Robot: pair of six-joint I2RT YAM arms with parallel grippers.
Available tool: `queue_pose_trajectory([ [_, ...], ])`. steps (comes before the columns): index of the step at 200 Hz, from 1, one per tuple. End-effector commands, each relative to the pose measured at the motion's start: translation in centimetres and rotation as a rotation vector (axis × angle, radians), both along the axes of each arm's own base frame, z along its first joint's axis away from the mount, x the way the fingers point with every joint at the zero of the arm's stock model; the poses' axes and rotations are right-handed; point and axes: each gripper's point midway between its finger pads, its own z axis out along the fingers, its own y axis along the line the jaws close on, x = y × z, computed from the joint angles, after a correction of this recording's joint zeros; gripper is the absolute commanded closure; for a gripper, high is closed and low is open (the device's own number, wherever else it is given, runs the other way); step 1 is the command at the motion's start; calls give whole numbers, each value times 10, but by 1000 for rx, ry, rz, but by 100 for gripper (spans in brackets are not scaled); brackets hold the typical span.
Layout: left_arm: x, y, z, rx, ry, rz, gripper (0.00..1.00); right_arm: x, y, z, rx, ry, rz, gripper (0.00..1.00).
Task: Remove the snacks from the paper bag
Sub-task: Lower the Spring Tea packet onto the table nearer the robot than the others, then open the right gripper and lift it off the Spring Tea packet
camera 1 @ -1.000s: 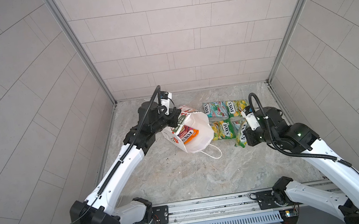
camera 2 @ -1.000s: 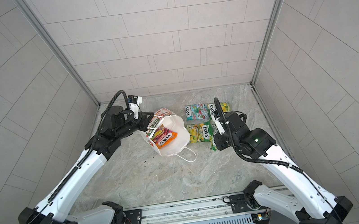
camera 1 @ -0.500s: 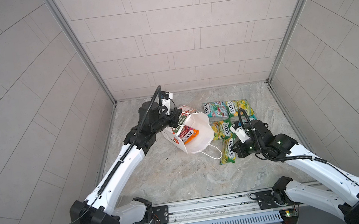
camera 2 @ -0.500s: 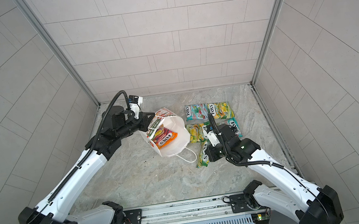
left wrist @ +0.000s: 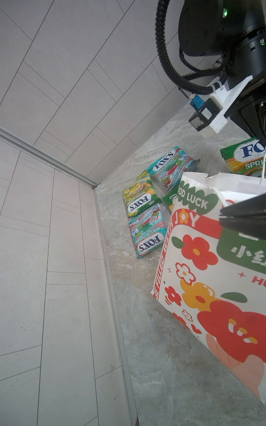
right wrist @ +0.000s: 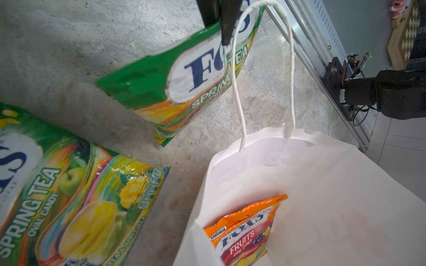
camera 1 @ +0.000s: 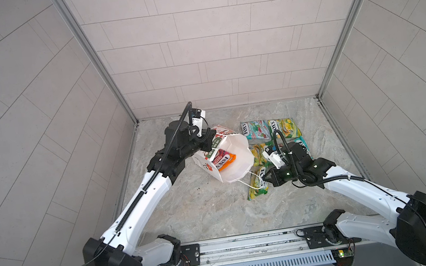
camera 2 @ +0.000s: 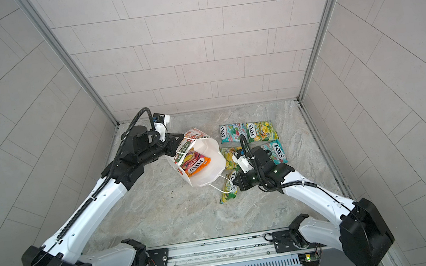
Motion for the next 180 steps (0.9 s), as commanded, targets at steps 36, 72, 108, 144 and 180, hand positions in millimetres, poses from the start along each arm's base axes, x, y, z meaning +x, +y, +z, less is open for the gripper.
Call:
queue_pose_trajectory([
  [36,-4,0,6,6,-24,-8,100,5,-24,-23,-199,-9,-8,100],
  [72,-4,0,6,7,-23,-9,100,8,-41,-35,-315,2,-35,100],
  [108,-4,0,5,11,-23,-9,100,11,-48,-45,-377,40,-57,97],
  [144,-4,0,4,13,-21,-10,100,14,-61,-55,-490,103,-69,93],
  [180,-4,0,6,11,-25,-10,100,19,-73,-62,-574,123,-108,79],
])
